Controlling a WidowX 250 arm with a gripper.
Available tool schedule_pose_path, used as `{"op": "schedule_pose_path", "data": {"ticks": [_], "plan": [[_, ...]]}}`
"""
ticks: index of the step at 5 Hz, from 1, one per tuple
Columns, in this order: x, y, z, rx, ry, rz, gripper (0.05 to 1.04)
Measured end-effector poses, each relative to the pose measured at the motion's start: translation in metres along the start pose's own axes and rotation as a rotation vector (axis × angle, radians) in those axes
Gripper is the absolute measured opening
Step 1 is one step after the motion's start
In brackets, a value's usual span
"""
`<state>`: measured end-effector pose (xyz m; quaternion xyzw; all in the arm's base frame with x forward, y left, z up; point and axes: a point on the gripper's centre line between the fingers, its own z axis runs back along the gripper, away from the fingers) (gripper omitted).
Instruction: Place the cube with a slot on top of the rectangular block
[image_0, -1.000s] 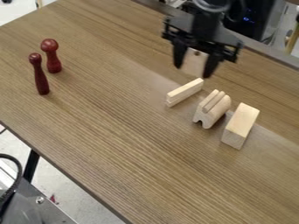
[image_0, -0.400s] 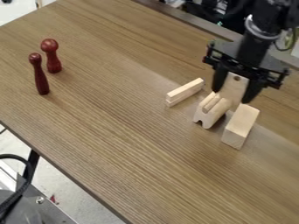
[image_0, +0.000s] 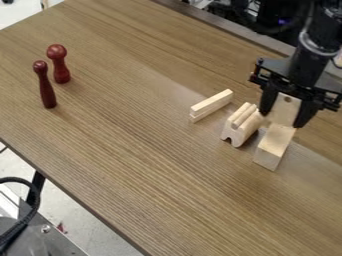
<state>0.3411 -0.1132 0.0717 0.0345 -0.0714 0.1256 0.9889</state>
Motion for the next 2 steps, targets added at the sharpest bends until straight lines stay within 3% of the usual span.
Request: {"op": "schedule_pose_path", "data": {"ticks": [2], "plan": [[-0.0041,-0.0031,-0.0110,0.017,0.026,-0.002,0.611]]}}
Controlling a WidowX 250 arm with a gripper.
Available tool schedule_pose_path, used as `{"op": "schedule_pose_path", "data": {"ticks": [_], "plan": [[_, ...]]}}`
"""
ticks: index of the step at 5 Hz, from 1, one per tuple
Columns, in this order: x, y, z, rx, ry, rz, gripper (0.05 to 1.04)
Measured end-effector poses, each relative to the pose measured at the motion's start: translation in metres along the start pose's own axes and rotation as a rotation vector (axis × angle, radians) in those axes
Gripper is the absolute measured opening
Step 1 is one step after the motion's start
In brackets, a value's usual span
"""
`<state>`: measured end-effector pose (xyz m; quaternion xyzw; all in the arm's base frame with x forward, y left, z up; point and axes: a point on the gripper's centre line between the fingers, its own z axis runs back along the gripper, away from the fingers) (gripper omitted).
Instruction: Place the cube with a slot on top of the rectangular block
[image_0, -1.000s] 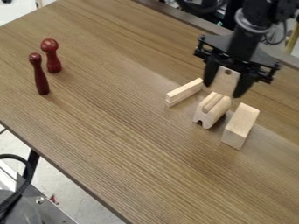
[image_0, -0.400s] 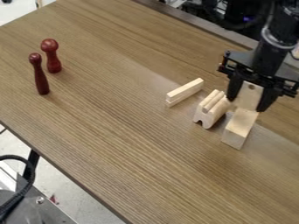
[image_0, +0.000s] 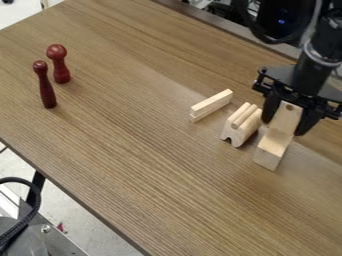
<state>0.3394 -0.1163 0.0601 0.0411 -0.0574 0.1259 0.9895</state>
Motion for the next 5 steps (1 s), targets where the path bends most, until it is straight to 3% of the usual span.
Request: {"op": "schedule_pose_path", "data": {"ticks": [3,4,5], "plan": [[-0.001,0.000,-0.001,-0.001,0.007,0.003,0.652],[-0.007,0.003,-0.005,0.002,0.014,0.004,0.935],[-0.009,0.014,0.017,-0.043,-0.035,0.038,1.000]]}}
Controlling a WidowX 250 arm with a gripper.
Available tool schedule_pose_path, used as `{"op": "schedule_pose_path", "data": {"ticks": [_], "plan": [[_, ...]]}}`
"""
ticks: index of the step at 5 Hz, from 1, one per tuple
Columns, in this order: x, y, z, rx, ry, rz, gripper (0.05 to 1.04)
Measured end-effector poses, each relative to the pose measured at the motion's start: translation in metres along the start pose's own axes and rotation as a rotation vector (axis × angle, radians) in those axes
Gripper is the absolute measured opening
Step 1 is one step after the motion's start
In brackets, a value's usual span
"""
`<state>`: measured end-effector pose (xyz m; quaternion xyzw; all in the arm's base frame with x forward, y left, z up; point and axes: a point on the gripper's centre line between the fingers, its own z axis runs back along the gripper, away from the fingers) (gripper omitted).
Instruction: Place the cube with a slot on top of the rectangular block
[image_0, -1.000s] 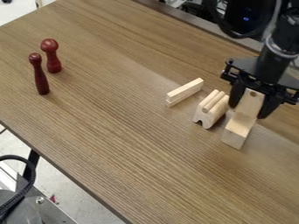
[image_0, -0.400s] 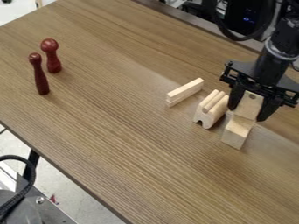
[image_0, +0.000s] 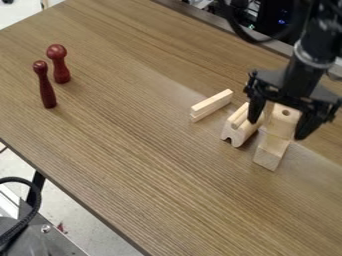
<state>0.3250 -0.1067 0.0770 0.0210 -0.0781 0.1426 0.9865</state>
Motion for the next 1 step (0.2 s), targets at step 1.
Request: {"op": "schedule_pose_path", "data": {"ticks": [1], "plan": [[0.0051,0.0207,0.0385,-0.081,-0.095,0.061,1.000]]}}
